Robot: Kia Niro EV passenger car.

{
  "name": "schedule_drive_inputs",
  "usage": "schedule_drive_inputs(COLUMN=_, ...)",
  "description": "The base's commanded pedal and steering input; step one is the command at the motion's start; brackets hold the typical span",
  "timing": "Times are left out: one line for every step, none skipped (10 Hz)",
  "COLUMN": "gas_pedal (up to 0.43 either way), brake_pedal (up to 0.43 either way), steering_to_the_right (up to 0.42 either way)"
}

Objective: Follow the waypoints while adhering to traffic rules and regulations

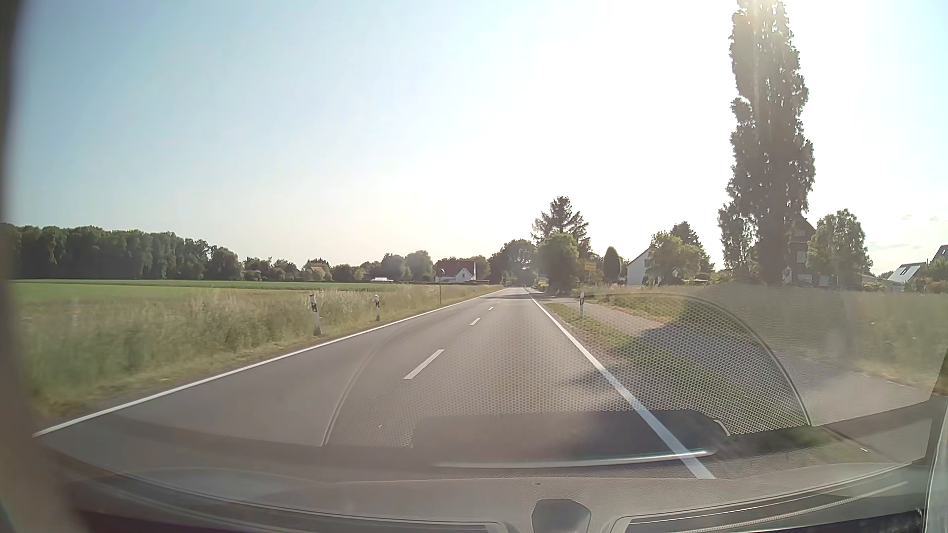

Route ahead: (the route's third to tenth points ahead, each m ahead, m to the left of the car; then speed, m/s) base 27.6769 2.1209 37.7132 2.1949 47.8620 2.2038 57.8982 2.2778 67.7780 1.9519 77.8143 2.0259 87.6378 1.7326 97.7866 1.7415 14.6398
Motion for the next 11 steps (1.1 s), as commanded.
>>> schedule_drive_inputs(gas_pedal=0.000, brake_pedal=0.098, steering_to_the_right=0.004)
schedule_drive_inputs(gas_pedal=0.000, brake_pedal=0.085, steering_to_the_right=0.004)
schedule_drive_inputs(gas_pedal=0.000, brake_pedal=0.037, steering_to_the_right=0.004)
schedule_drive_inputs(gas_pedal=0.000, brake_pedal=0.006, steering_to_the_right=0.004)
schedule_drive_inputs(gas_pedal=0.000, brake_pedal=0.006, steering_to_the_right=0.004)
schedule_drive_inputs(gas_pedal=0.000, brake_pedal=0.006, steering_to_the_right=0.004)
schedule_drive_inputs(gas_pedal=0.000, brake_pedal=0.006, steering_to_the_right=0.004)
schedule_drive_inputs(gas_pedal=0.000, brake_pedal=0.006, steering_to_the_right=0.004)
schedule_drive_inputs(gas_pedal=0.000, brake_pedal=0.006, steering_to_the_right=0.004)
schedule_drive_inputs(gas_pedal=0.000, brake_pedal=0.006, steering_to_the_right=0.004)
schedule_drive_inputs(gas_pedal=0.008, brake_pedal=0.006, steering_to_the_right=0.004)
